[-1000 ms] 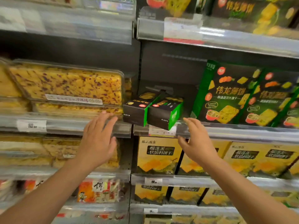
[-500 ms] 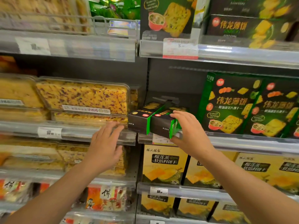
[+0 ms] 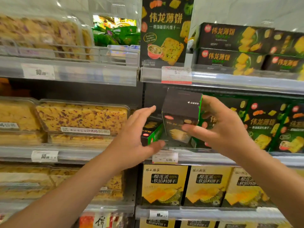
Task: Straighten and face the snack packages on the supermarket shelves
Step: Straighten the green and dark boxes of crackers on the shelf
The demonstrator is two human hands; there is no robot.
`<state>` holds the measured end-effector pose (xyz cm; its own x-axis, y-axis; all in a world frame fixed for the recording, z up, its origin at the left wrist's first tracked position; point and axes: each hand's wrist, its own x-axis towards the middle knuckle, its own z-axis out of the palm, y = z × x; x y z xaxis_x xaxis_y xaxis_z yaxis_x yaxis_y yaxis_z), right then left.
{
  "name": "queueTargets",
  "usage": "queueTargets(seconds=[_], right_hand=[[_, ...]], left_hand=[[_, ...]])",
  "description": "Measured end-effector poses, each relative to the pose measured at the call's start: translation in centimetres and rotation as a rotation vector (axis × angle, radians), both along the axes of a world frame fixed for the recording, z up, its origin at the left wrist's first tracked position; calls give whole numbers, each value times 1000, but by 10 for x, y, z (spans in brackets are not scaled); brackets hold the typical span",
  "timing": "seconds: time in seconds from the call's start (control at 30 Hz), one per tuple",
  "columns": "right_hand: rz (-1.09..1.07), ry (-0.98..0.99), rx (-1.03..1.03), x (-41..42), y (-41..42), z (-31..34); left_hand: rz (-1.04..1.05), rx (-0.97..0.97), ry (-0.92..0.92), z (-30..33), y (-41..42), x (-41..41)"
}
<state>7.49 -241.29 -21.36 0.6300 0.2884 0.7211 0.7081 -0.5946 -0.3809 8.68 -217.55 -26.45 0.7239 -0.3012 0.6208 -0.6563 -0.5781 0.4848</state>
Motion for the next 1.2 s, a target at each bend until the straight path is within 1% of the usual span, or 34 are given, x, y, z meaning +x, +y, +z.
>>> queueTargets(seconds=[0.07,0.17,0.23,0.33,0.5,0.6,0.7,0.77,0.8,0.83,0.9,0.93,0.97,1.0,1.03,1.2], right_hand=[[81,6,69,-9,6,23],[215,112,200,-12,19,52],[282,175,272,-9,31,65],[319,198,300,-1,53,87],[348,142,226,10,97,147],[369,96,160,18,121,188],[404,60,192,28,139,229],[408,3,221,36,149,253],[402,-31,234,41,154,264],[394,-56,248,46,159,272],[375,-54,265,60,172,283],[357,-30,271,69,180,285],[335,4,273,78,189,285],[312,45,267,86,197,283],[289,87,257,95,205,279],[228,253,245,138,231,251]], left_hand=[[-93,-116,76,17,-10,2],[-80,-244,14,36,-9,4],[-127,-371,25,45,2,6],[-182,-493,4,64,23,6],[-125,-518,-80,114,63,15],[-46,-511,-201,150,83,23],[-12,-495,-309,174,107,35],[68,-456,-342,173,128,44],[142,-392,-364,167,140,49],[244,-281,-402,160,152,55],[439,30,-508,143,173,67],[503,172,-566,136,181,74],[537,268,-628,130,186,81],[554,315,-681,125,190,87],[564,323,-718,120,192,93],[600,261,-861,104,193,113]])
